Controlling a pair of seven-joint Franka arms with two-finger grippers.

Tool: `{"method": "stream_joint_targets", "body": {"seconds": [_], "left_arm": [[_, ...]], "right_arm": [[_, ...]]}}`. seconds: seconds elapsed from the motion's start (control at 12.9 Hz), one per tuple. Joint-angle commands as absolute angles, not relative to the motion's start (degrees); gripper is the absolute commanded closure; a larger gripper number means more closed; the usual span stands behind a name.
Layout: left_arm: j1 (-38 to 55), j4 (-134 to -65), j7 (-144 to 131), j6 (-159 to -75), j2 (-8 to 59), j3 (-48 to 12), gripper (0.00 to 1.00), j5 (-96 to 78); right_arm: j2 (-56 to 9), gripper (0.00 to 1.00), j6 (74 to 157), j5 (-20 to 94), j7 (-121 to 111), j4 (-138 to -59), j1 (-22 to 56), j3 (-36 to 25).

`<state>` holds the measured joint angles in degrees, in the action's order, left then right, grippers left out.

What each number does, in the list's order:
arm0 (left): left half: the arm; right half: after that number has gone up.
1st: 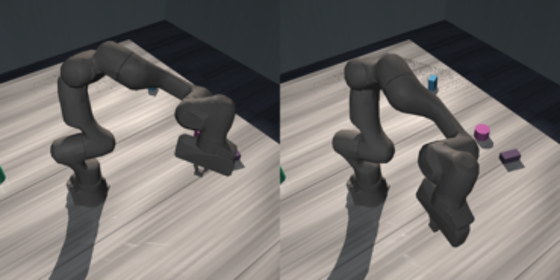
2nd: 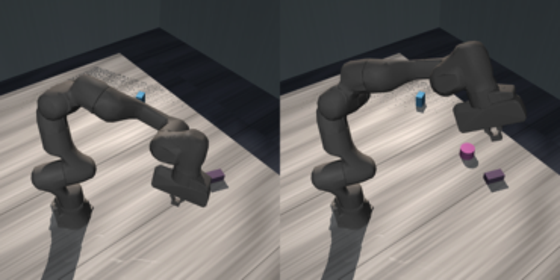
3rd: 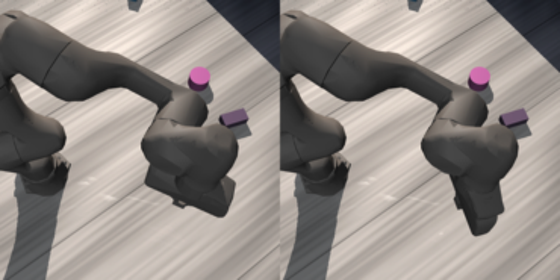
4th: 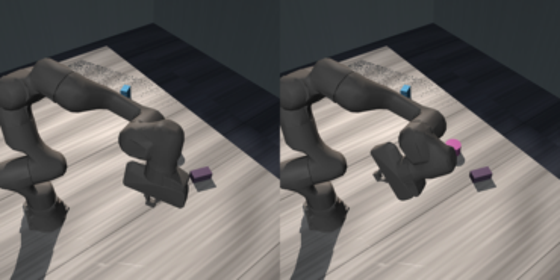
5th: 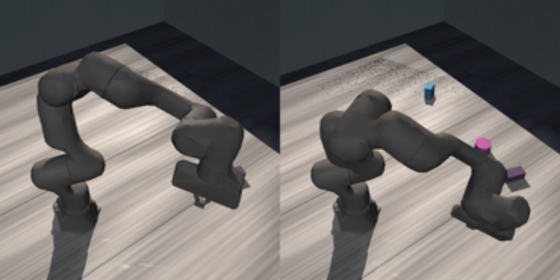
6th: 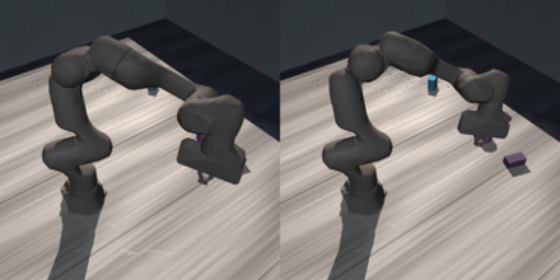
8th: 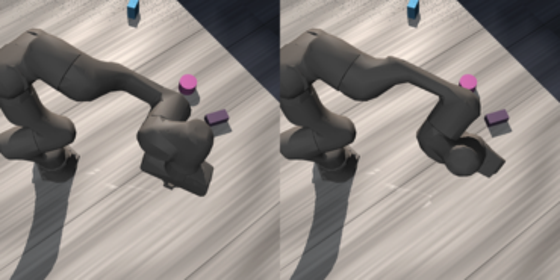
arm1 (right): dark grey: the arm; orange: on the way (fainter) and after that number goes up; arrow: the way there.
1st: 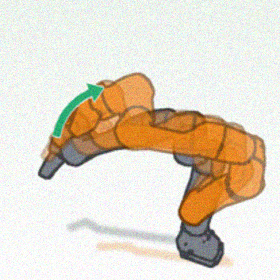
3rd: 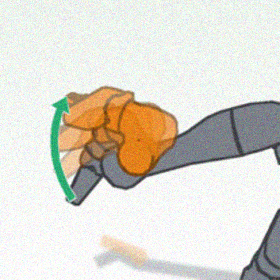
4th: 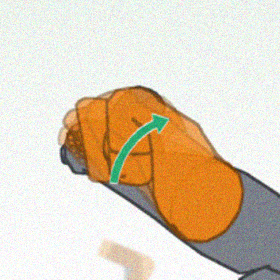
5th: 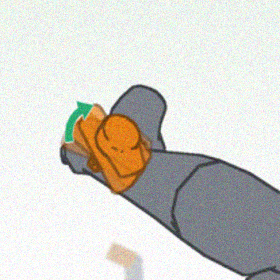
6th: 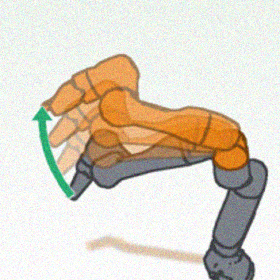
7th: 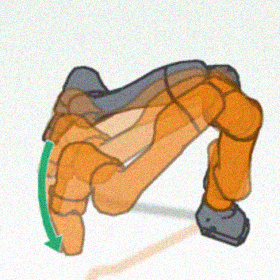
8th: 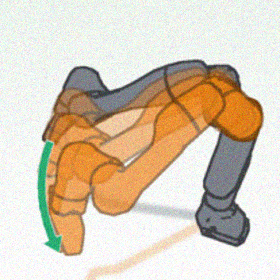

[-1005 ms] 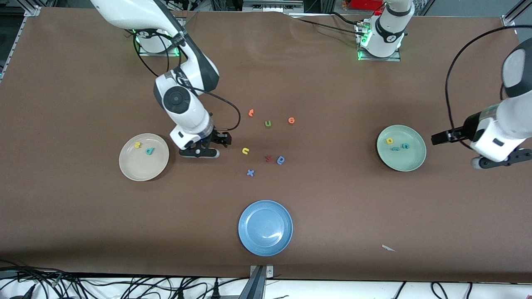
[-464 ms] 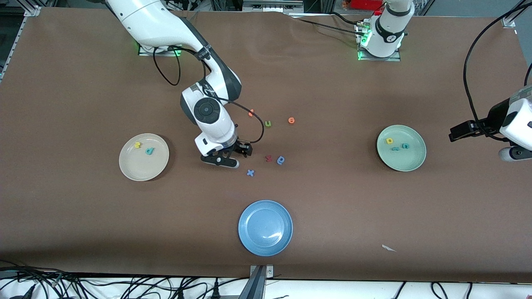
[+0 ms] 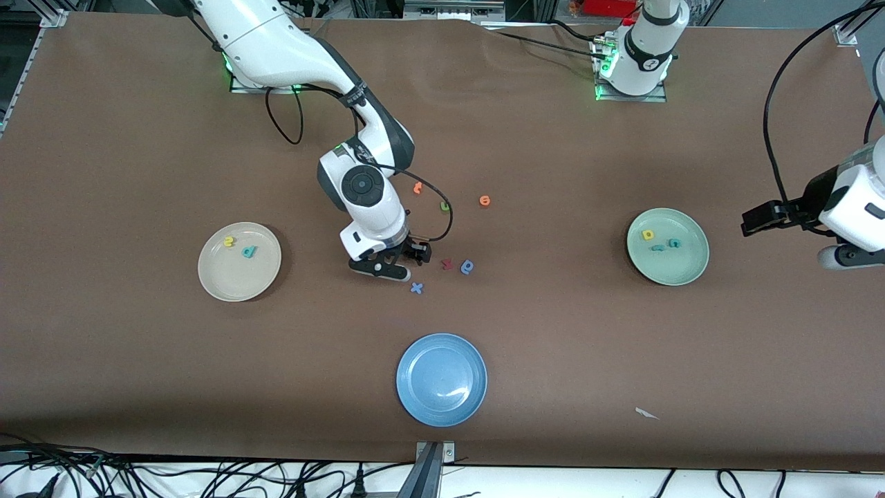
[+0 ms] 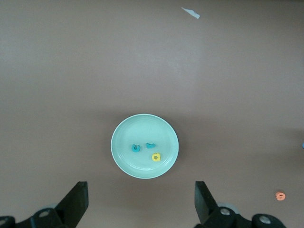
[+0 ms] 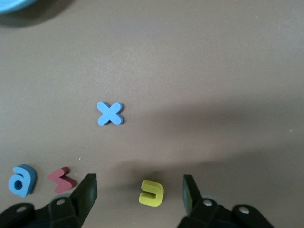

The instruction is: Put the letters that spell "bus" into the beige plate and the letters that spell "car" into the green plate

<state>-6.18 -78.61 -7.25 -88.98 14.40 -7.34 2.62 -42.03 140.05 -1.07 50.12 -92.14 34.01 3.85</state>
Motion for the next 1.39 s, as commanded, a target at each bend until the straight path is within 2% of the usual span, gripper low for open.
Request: {"method": "stream_joint_targets", "body": {"seconds": [0.0, 0.23, 0.62, 1.0, 1.08, 1.31], "left_arm": [[-3.16, -81.28, -4.31, -91.31, 12.57, -3.16, 0.02, 0.44], [-3.69, -88.14, -2.30, -97.36, 9.50, -3.25, 0.03, 0.61], [-3.52, -87.36, 2.81, -96.50, 9.49, -3.34, 0.00, 0.44], [-3.69, -85.70, 2.55, -96.50, 8.88, -3.08, 0.00, 0.35], [-3.78, -85.61, 2.55, -96.50, 8.35, -3.08, 0.00, 0.35], [-3.69, -85.69, 2.72, -93.27, 5.46, -3.25, 0.00, 0.44]], "right_arm": [[-43.50, 0.18, 140.36, -1.32, 52.64, -91.40, 36.03, 2.55], [-43.42, 0.18, 140.36, -1.58, 53.00, -92.81, 36.21, 2.46], [-43.51, 0.19, 140.71, -1.58, 53.26, -93.78, 36.39, 2.46], [-43.51, 0.29, 141.15, -1.67, 53.35, -94.39, 36.56, 2.46], [-43.51, 0.35, 141.15, -1.67, 53.35, -94.39, 36.56, 2.46], [-43.51, 0.42, 141.15, -1.85, 53.35, -94.39, 36.56, 2.46]]}}
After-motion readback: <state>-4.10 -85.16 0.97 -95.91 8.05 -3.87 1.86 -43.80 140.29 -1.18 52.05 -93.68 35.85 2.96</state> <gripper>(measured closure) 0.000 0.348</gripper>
